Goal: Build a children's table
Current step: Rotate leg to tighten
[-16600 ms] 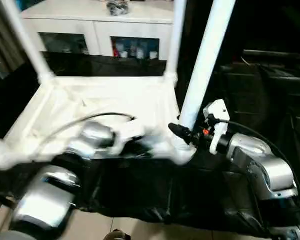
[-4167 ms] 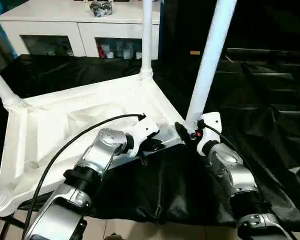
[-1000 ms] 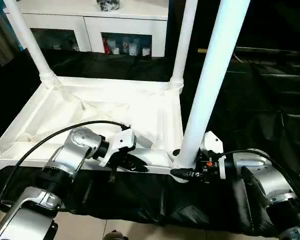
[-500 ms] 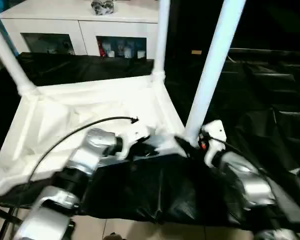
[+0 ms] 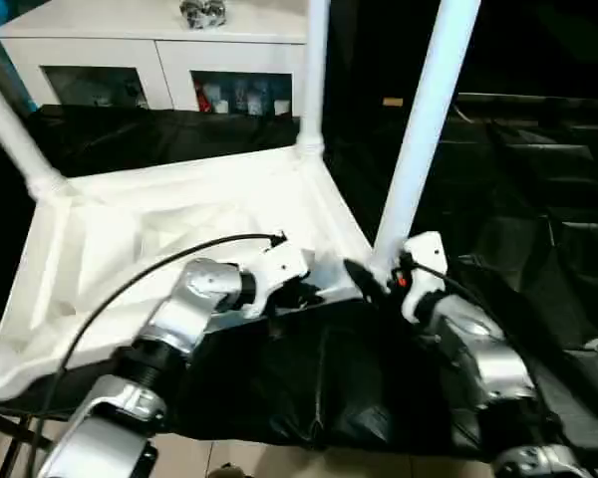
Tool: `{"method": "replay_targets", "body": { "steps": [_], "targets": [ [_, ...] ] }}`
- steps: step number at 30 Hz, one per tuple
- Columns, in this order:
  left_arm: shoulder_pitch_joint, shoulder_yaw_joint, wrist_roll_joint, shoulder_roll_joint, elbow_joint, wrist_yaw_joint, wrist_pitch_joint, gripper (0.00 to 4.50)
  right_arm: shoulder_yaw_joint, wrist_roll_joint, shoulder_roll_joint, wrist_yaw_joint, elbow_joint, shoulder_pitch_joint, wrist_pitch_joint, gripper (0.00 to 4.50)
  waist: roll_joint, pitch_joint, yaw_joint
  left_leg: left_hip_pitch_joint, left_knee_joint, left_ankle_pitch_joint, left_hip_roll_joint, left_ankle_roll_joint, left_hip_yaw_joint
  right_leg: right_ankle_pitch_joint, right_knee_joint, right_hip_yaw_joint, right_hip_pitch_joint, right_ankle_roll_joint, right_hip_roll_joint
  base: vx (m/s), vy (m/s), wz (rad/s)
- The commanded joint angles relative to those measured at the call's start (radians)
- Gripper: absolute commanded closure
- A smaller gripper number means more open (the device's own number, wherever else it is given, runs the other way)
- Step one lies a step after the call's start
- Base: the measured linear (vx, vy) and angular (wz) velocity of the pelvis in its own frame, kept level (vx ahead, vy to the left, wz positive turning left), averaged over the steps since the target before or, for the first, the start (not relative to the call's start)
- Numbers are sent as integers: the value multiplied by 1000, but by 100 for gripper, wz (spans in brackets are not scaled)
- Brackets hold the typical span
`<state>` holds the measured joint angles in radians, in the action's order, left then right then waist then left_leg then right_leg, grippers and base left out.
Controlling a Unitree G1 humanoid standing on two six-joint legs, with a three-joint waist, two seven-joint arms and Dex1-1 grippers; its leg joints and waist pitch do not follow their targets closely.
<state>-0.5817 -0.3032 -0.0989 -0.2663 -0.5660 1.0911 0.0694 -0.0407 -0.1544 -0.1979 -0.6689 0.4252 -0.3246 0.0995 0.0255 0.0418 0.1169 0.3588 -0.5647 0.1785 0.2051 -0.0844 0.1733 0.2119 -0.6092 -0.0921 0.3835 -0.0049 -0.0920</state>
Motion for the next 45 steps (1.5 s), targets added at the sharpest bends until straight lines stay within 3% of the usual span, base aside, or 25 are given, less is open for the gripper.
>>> {"method": "replay_targets", "body": {
  "steps": [1, 5, 10, 11, 19, 23, 25, 28, 29, 30, 31, 34, 37, 40, 43, 44, 45],
  "targets": [
    [-6, -25, 40, 7, 6, 62, -50, 450, -100, -23, -22, -157, -55, 24, 20, 55, -8, -53, 1, 0, 60, 165, 28, 62, -5, 93, 73, 54, -48, -194, -59, 0, 0, 0],
    [-16, -24, 60, -48, -16, 169, -80, 450, -155, -40, -129, -337, -125, 48, 36, 55, -9, -53, 4, 4, 54, 148, 30, 87, -3, 46, 65, 51, -47, -217, -59, 0, 0, 0],
    [-37, -22, 65, -90, -58, 245, -116, 450, -192, -44, -206, -479, -164, 46, 55, 55, -16, -49, 11, 3, 55, 165, 32, 87, -2, 118, 71, 51, -45, -213, -61, 0, 0, 0],
    [-38, -21, 65, -94, -60, 250, -118, 450, -195, -44, -212, -491, -166, 45, 56, 81, -15, -48, 13, 2, 56, 168, 33, 84, -2, 125, 71, 52, -45, -213, -63, 0, 0, 0],
    [-61, -20, 78, -118, -102, 307, -154, 450, -236, -33, -240, -557, -162, 21, 53, 125, -19, -49, 23, 1, 55, 147, 32, 81, -2, 102, 66, 52, -44, -221, -63, 0, 0, 0],
    [-59, -7, 84, -115, -114, 299, -153, 450, -222, -46, -216, -536, -166, 33, 71, 161, -13, -51, 25, 1, 53, 142, 34, 80, -3, 73, 62, 52, -44, -232, -64, 0, 0, 0],
    [-57, -4, 86, -112, -114, 296, -150, 450, -218, -47, -211, -528, -165, 37, 73, 165, -16, -50, 24, 1, 54, 149, 33, 78, -3, 78, 63, 51, -45, -232, -63, 0, 0, 0],
    [-43, 11, 80, -74, -97, 215, -99, 450, -147, -30, -114, -309, -121, 41, 85, 176, -7, -49, 22, 0, 58, 166, 35, 58, -4, 108, 66, 53, -42, -229, -66, 0, 0, 0],
    [-43, 9, 73, -69, -95, 198, -91, 450, -139, -20, -99, -269, -110, 39, 81, 176, -9, -49, 20, -1, 60, 177, 34, 49, -4, 124, 68, 53, -40, -227, -66, 0, 0, 0],
    [-43, 4, 59, -63, -96, 177, -92, 450, -133, 3, -82, -208, -90, 33, 76, 177, -10, -46, 12, 2, 66, 200, 30, 25, -8, 192, 75, 49, -46, -204, -66, 0, 0, 0],
    [-45, 3, 43, -38, -90, 122, -67, 450, -112, 31, -40, -89, -48, 20, 70, 177, -4, -45, 10, -3, 67, 213, 32, 18, -7, 210, 78, 52, -40, -200, -67, 0, 0, 0],
    [-55, 11, 33, 5, -93, 38, -34, 450, -83, 60, 15, 57, -5, 5, 67, 178, -4, -44, -8, -6, 71, 248, 30, -10, -10, 247, 84, 54, -41, -192, -67, 0, 0, 0],
    [-65, 17, 15, 52, -95, -58, -7, 450, -57, 64, 74, 163, 23, -7, 71, 178, -5, -43, -10, -9, 71, 265, 28, -5, -9, 252, 87, 55, -39, -184, -65, 0, 0, 0],
    [-69, 23, 9, 118, -85, -152, 27, 450, -38, 85, 146, 280, 57, -29, 57, 178, -4, -46, -9, -7, 69, 229, 27, 2, -7, 215, 84, 56, -41, -183, -64, 0, 0, 0],
    [-60, 5, 3, 155, -69, -170, 33, 450, -71, 152, 171, 356, 86, -54, -6, 178, -4, -49, -6, -6, 68, 208, 26, 2, -7, 196, 82, 56, -42, -177, -64, 0, 0, 0],
    [-59, 3, 4, 157, -68, -168, 32, 450, -74, 157, 173, 363, 90, -57, -13, 178, -3, -49, -8, -6, 67, 204, 24, 6, -7, 178, 81, 56, -42, -178, -61, 0, 0, 0],
    [-54, -2, 1, 155, -63, -155, 15, 450, -55, 115, 180, 323, 91, -61, -11, 178, -3, -51, -7, -3, 66, 198, 23, 16, -7, 164, 79, 56, -46, -177, -61, 0, 0, 0]
  ]
}}
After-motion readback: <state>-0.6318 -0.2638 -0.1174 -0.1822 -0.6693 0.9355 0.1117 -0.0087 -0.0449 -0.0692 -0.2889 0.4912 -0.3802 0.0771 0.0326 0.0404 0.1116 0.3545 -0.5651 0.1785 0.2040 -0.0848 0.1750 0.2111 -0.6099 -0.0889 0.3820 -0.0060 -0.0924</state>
